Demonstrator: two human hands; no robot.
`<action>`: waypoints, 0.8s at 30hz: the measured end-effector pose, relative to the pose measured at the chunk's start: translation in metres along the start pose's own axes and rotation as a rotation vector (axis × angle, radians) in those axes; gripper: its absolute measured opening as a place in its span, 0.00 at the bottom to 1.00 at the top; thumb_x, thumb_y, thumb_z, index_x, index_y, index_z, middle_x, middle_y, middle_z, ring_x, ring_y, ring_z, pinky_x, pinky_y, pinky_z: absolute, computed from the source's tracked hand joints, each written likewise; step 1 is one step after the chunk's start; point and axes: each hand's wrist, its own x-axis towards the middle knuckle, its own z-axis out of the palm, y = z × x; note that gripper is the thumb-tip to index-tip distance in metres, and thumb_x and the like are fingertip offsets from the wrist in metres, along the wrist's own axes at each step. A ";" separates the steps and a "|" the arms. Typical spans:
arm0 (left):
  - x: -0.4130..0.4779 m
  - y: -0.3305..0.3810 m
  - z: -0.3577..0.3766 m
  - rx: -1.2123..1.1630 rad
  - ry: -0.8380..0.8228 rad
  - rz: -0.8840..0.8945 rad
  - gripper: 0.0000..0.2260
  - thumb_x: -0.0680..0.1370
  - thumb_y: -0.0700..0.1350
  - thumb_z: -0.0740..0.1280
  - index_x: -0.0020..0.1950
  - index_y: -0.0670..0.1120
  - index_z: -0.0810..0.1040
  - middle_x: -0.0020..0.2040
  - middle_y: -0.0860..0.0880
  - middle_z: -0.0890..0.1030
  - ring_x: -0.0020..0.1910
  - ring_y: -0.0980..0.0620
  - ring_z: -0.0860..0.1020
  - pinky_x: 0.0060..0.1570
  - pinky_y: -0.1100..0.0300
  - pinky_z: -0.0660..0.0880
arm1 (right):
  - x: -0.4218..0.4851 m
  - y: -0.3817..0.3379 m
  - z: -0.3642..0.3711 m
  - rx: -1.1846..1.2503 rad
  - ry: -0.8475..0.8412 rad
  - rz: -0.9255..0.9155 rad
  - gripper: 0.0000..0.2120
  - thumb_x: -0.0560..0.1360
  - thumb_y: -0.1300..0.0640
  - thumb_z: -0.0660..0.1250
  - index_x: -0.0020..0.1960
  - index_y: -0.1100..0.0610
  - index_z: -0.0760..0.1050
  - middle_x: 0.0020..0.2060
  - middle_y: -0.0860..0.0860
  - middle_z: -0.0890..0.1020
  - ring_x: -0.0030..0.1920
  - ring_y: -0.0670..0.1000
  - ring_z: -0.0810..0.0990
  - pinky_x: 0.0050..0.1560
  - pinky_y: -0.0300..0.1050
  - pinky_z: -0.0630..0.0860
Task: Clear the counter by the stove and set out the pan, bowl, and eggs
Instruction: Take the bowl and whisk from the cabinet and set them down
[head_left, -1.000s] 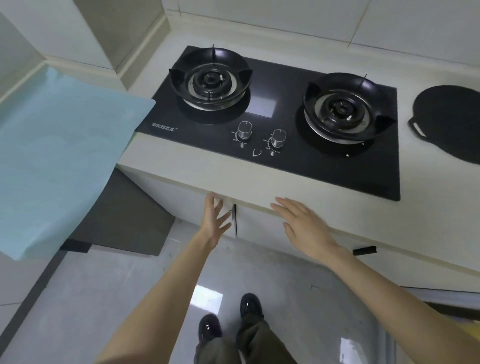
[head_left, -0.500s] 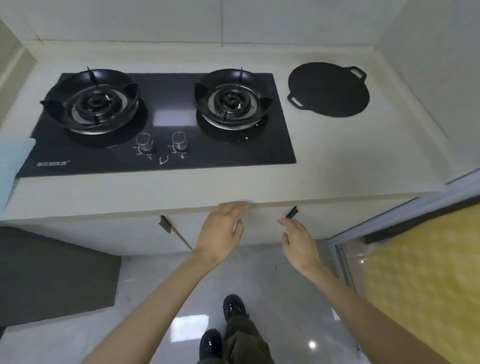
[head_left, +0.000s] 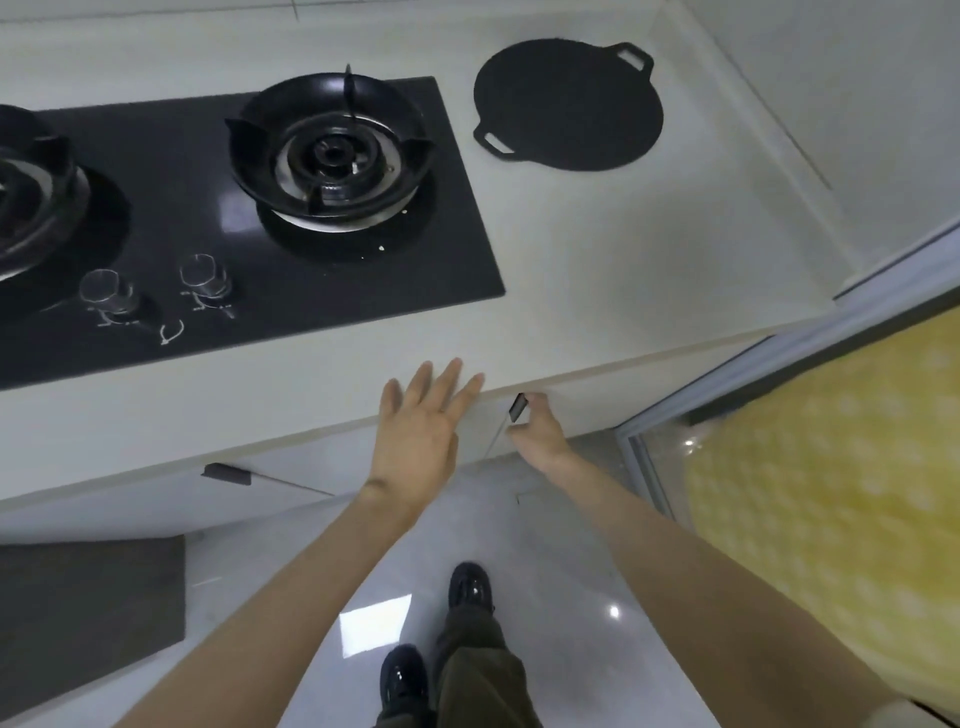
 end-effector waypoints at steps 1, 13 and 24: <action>0.002 0.002 0.003 0.019 0.011 -0.009 0.35 0.69 0.36 0.68 0.74 0.51 0.63 0.73 0.47 0.67 0.71 0.41 0.67 0.63 0.41 0.66 | 0.001 0.003 0.000 0.009 0.009 -0.009 0.14 0.72 0.68 0.59 0.54 0.54 0.62 0.48 0.51 0.72 0.42 0.52 0.73 0.33 0.36 0.66; -0.010 0.031 0.006 -0.070 -0.044 -0.084 0.32 0.75 0.37 0.59 0.78 0.49 0.52 0.78 0.49 0.53 0.76 0.42 0.51 0.74 0.46 0.51 | -0.047 0.071 -0.022 -0.185 -0.063 -0.052 0.19 0.72 0.55 0.66 0.60 0.53 0.64 0.55 0.54 0.76 0.53 0.54 0.75 0.49 0.47 0.74; -0.049 0.126 0.007 -0.152 -0.199 0.134 0.29 0.79 0.42 0.58 0.78 0.52 0.50 0.78 0.52 0.52 0.77 0.49 0.49 0.74 0.46 0.47 | -0.148 0.179 -0.070 -0.412 0.207 0.109 0.30 0.73 0.27 0.44 0.54 0.48 0.73 0.42 0.45 0.79 0.46 0.55 0.80 0.51 0.50 0.77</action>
